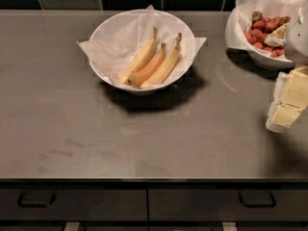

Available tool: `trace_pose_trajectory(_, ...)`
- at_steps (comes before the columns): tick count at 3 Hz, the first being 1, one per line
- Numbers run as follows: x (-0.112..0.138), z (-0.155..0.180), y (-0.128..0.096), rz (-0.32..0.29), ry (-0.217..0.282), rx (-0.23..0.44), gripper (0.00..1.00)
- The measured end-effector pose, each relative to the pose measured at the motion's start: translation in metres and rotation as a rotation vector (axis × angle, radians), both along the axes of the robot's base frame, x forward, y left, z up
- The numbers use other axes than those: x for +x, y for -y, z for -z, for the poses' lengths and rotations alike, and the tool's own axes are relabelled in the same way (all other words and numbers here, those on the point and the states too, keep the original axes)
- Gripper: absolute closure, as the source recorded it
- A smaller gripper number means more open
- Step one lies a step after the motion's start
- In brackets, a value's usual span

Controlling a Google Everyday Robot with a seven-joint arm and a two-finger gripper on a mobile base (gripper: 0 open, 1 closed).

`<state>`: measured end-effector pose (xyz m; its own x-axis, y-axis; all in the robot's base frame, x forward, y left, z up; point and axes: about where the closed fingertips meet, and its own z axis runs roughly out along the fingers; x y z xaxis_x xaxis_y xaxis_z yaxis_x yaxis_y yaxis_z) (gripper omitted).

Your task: Pick banana from white bowl

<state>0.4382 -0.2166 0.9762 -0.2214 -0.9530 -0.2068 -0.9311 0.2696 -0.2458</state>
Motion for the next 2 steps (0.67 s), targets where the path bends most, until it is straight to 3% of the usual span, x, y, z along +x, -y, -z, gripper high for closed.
trace_pose_trajectory(1,0.000,-0.001,0.000,-0.001,0.004,0.001,0.00)
trace_pose_trajectory(2,0.025,-0.012,-0.012,-0.057,0.032,0.022,0.00)
